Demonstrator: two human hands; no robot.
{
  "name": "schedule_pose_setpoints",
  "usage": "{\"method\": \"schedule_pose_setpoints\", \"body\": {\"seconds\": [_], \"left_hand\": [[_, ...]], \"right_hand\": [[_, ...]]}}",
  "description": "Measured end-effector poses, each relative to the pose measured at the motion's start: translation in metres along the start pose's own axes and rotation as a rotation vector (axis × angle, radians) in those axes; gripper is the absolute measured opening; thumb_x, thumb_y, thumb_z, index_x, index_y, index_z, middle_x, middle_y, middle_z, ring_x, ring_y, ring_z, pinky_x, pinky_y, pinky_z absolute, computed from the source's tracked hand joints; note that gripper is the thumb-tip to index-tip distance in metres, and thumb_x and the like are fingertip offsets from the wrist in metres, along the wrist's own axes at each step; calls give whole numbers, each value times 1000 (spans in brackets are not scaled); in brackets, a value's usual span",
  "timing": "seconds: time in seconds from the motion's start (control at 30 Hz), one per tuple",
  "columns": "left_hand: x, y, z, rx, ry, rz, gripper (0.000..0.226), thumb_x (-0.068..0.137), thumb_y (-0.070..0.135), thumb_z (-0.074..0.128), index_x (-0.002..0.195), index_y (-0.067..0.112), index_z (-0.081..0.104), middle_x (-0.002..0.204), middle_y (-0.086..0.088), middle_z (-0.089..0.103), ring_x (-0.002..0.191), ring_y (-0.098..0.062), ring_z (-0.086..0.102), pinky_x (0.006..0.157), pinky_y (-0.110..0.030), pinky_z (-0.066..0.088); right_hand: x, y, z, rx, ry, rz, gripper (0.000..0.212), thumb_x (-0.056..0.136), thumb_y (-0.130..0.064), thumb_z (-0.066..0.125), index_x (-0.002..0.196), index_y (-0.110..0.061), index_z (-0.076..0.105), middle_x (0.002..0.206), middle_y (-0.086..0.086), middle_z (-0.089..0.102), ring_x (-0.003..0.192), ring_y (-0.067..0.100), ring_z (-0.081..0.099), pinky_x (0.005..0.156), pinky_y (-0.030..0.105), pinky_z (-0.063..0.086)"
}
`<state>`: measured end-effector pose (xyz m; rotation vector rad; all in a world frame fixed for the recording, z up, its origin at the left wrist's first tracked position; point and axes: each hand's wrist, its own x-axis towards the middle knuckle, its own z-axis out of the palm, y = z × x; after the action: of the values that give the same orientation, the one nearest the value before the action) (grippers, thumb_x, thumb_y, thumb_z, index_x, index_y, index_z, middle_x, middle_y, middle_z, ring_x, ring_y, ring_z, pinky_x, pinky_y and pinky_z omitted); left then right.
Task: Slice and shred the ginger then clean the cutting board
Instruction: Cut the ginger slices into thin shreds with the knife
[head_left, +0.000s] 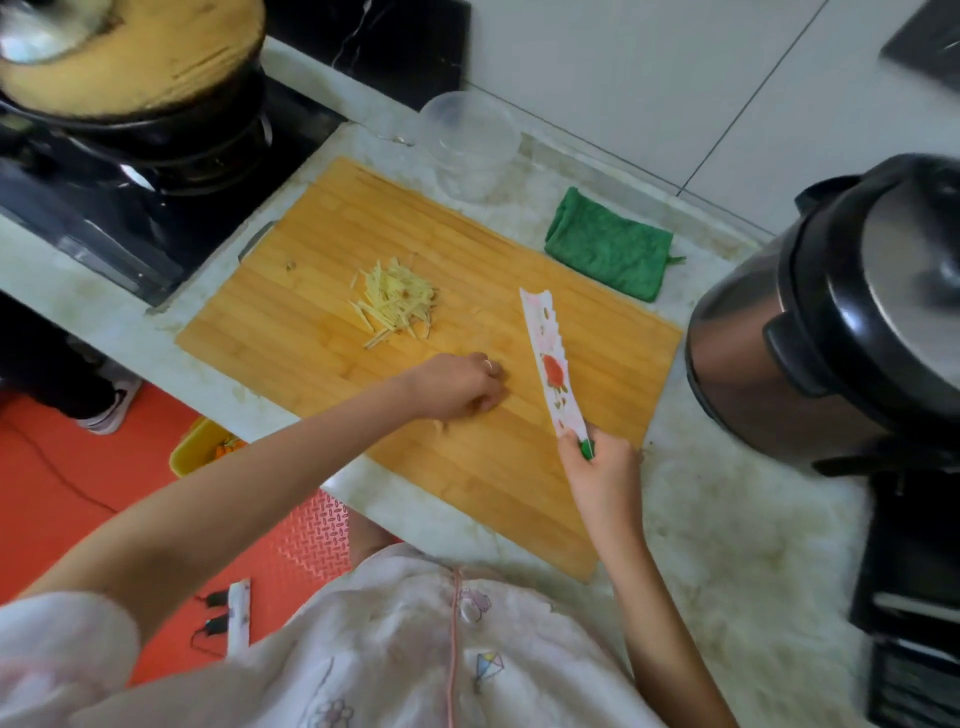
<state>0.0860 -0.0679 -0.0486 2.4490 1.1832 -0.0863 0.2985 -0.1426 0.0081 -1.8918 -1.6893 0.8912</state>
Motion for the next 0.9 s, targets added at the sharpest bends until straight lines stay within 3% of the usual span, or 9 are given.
{"method": "schedule_pose_setpoints", "body": {"seconds": [0.07, 0.17, 0.3, 0.37, 0.47, 0.57, 0.73, 0.83, 0.9], "left_hand": [[-2, -11, -1, 14, 35, 27, 11, 79, -1, 57, 80, 9, 61, 95, -10, 59, 90, -30, 54, 49, -23, 25], [-14, -35, -13, 94, 108, -30, 15, 74, -5, 60, 75, 9, 60, 90, -12, 60, 84, -31, 57, 51, -29, 34], [-39, -57, -29, 231, 350, -255, 18, 70, -6, 67, 82, 7, 69, 96, -14, 67, 88, -35, 63, 67, -39, 45], [-49, -55, -26, 228, 463, -265, 29, 61, -4, 74, 88, 8, 71, 100, -14, 67, 88, -34, 65, 68, -41, 49], [-59, -43, -12, 201, 413, -212, 30, 62, 7, 79, 90, 9, 70, 98, -11, 66, 78, -29, 65, 58, -36, 49], [-67, -46, -7, 114, 371, -298, 25, 70, 6, 77, 94, 9, 70, 93, -12, 65, 70, -30, 64, 49, -31, 43], [-73, -46, -6, -103, 409, -579, 31, 87, 18, 67, 116, 10, 60, 113, -8, 58, 90, -30, 61, 62, -35, 49], [-69, -35, 0, -162, 405, -670, 33, 89, 16, 65, 121, 11, 60, 122, -7, 56, 101, -29, 60, 75, -40, 53], [-64, -28, 2, -168, 389, -716, 32, 89, 10, 61, 121, 10, 61, 123, -7, 55, 98, -30, 61, 75, -40, 53]], "right_hand": [[-5, 3, 3, 13, -17, 17, 30, 90, -11, 57, 61, -11, 53, 40, -5, 35, 38, 10, 36, 39, 22, 21], [-11, 6, 8, 44, -68, 26, 21, 92, -13, 56, 72, -11, 64, 41, -7, 40, 36, 8, 37, 37, 21, 21], [-11, 11, 13, 41, -91, 45, 23, 92, -14, 55, 72, -8, 65, 42, -6, 39, 36, 10, 31, 39, 23, 19], [-12, 11, 17, 55, -109, 50, 23, 92, -15, 56, 74, -4, 66, 44, -4, 42, 38, 10, 29, 40, 24, 19], [-14, 7, 19, 40, -134, 32, 23, 91, -17, 57, 71, -7, 64, 42, -3, 40, 38, 11, 35, 41, 25, 21], [-16, 5, 21, 41, -168, 8, 25, 91, -17, 56, 66, -13, 58, 40, -5, 37, 38, 11, 37, 39, 24, 21], [-20, 10, 25, 64, -197, 10, 39, 91, -17, 55, 53, -20, 46, 38, -7, 33, 36, 10, 28, 39, 20, 15], [-22, 9, 27, 168, -212, 27, 26, 91, -17, 55, 67, -6, 57, 47, -6, 38, 41, 8, 26, 43, 26, 19], [-21, 3, 28, 267, -231, 27, 12, 92, -16, 53, 93, -23, 62, 56, -12, 49, 44, 6, 34, 43, 32, 28]]}}
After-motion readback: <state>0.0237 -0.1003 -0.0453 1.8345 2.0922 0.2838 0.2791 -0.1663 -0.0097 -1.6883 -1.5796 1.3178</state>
